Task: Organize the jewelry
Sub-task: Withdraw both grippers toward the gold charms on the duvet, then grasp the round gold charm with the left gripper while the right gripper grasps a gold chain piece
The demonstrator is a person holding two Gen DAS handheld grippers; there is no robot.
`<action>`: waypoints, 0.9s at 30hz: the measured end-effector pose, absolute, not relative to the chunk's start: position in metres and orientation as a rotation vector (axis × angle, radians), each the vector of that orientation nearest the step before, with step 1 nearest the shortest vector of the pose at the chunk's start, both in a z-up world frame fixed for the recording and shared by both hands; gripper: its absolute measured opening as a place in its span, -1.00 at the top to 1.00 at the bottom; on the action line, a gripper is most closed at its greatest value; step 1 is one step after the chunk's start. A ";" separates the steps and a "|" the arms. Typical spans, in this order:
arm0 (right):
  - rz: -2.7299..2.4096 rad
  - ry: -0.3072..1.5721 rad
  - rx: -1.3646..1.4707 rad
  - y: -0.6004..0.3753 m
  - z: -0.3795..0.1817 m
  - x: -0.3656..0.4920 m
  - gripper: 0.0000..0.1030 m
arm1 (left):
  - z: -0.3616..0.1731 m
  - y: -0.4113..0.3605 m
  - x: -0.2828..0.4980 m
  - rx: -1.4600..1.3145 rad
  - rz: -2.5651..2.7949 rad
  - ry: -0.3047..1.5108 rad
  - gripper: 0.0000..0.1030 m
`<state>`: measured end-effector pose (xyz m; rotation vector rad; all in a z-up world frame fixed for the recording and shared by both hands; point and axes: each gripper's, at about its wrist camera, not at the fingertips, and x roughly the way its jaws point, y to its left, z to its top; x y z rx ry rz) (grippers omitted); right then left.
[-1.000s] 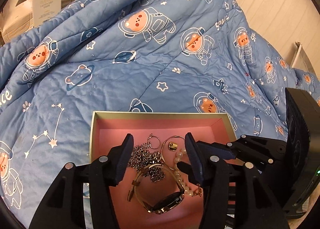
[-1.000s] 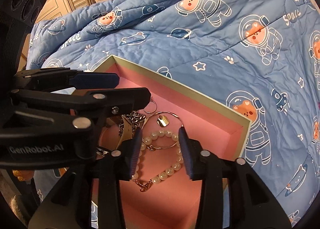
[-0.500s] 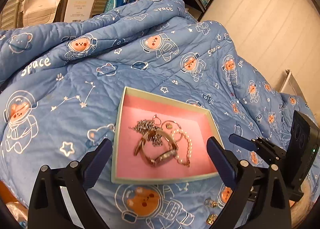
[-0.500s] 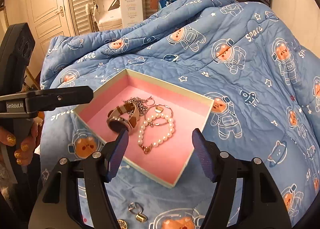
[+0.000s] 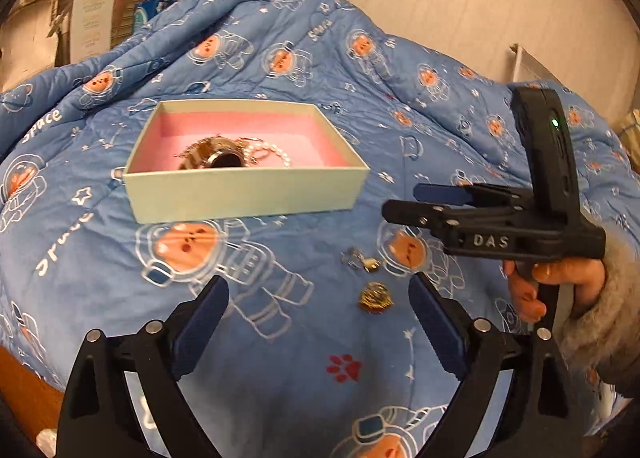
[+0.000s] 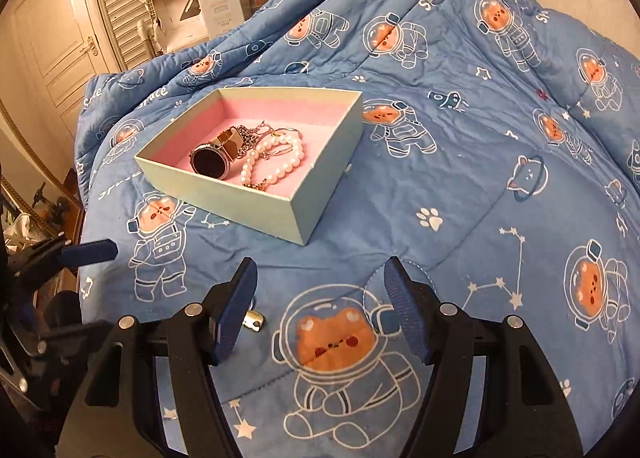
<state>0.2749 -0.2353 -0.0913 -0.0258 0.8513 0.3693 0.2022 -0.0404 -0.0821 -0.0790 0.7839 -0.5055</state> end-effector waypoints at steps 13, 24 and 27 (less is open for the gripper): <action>0.345 0.879 0.053 -0.257 -0.106 0.251 -0.28 | -0.112 -0.090 0.203 0.046 -0.598 0.844 -0.01; 0.367 0.899 0.067 -0.252 -0.112 0.244 -0.28 | -0.113 -0.091 0.203 0.041 -0.586 0.835 0.54; 0.381 0.902 0.058 -0.248 -0.113 0.243 -0.26 | -0.108 -0.089 0.197 0.040 -0.584 0.814 0.54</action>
